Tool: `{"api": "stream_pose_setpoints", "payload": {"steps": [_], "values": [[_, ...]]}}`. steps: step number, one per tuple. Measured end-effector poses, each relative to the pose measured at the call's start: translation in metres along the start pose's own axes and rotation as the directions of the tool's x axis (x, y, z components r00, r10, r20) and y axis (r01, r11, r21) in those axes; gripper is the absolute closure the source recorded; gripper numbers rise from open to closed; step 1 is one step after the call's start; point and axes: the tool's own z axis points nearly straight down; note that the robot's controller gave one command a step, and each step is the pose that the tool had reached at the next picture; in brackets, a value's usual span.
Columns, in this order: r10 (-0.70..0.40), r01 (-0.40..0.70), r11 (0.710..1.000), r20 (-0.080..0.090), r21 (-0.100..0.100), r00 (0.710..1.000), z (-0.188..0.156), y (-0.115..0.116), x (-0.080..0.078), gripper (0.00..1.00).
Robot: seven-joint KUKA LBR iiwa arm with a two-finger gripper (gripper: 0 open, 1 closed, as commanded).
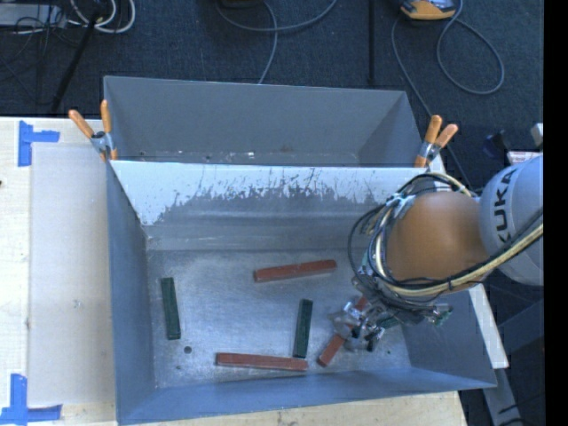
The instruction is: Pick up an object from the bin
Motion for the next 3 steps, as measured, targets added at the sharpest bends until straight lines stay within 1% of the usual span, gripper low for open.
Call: {"api": "stream_pose_setpoints", "payload": {"steps": [1, 2, 3], "values": [[0.002, -0.002, 1.000, -0.005, -0.003, 1.000, 0.002, 0.000, 0.002, 0.00], [0.002, -0.002, 1.000, -0.004, -0.003, 1.000, 0.002, 0.001, 0.002, 1.00], [-0.011, 0.011, 1.000, 0.001, 0.005, 1.000, -0.128, -0.012, -0.013, 1.00]]}}
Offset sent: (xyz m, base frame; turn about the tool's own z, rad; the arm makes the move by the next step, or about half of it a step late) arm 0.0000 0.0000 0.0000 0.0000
